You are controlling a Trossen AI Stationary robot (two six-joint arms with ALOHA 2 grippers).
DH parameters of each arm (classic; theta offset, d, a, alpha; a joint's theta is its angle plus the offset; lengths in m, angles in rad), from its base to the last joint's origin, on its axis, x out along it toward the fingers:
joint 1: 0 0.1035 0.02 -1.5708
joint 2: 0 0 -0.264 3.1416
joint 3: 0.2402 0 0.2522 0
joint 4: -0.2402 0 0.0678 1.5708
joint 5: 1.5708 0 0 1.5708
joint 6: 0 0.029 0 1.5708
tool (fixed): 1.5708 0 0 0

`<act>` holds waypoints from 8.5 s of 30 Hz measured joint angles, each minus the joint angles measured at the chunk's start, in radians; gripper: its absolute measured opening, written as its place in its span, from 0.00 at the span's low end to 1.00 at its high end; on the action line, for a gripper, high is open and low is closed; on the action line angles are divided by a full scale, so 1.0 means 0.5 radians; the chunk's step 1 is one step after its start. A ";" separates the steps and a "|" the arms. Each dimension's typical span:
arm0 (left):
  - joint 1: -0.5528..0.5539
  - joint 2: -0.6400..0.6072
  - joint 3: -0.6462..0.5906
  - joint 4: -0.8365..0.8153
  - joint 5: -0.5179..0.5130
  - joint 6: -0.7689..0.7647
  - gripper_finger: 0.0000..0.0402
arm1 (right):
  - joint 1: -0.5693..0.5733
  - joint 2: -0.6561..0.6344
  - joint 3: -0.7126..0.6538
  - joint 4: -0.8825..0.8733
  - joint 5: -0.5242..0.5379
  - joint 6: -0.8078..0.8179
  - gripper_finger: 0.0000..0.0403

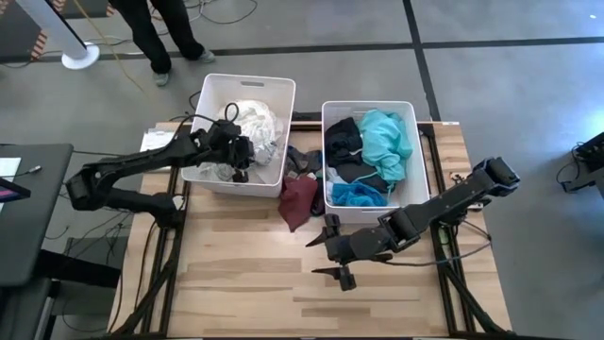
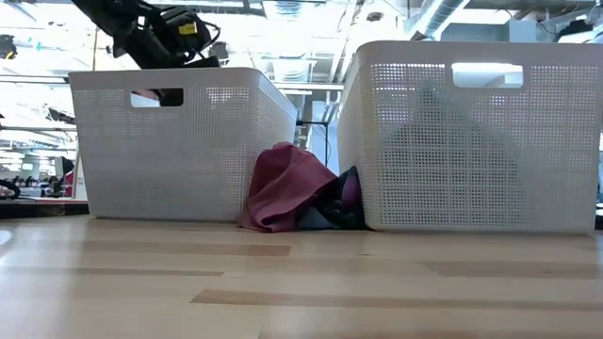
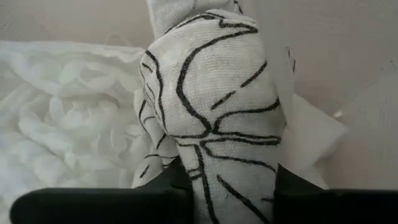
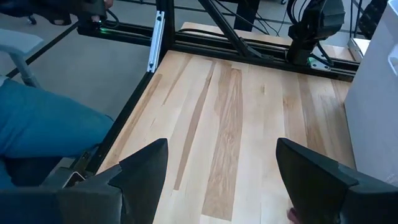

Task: Sort clothes
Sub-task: Put the white-black patterned shirt into the left white laundry bin, then put the red underwear into the right white laundry bin

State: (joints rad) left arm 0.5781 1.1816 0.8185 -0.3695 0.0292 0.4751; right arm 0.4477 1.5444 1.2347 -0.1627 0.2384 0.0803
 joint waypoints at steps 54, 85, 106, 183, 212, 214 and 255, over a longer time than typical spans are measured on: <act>-0.903 -0.609 0.321 -0.449 0.083 -0.388 0.57 | -0.071 0.724 -0.057 0.088 0.459 -0.356 0.77; -2.077 0.071 0.282 -0.152 -0.196 -0.653 0.57 | -0.255 1.273 0.276 -0.043 1.374 -0.528 0.45; -2.342 0.130 0.282 -0.170 -0.439 -0.855 0.57 | -0.158 1.254 0.323 -0.150 1.199 -0.544 0.18; -1.999 0.487 -0.690 1.921 -0.432 -1.104 0.79 | 0.030 1.251 1.645 -1.323 1.422 -0.498 0.00; -1.975 0.485 -0.683 1.991 -0.592 -0.909 0.01 | 0.142 1.207 1.643 -0.990 1.482 -0.813 0.00; -1.959 0.447 -0.683 1.991 -0.595 -0.872 0.00 | 0.171 1.186 1.643 -0.995 1.474 -0.778 0.00; -2.034 -0.332 -0.213 1.197 -0.494 -0.389 0.00 | -0.044 1.142 1.450 -0.902 0.935 0.012 0.71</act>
State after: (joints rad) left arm -0.4389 1.0157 0.7120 0.2290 -0.2177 0.2804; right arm 0.4256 2.1155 1.9598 -0.6137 0.7059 0.0865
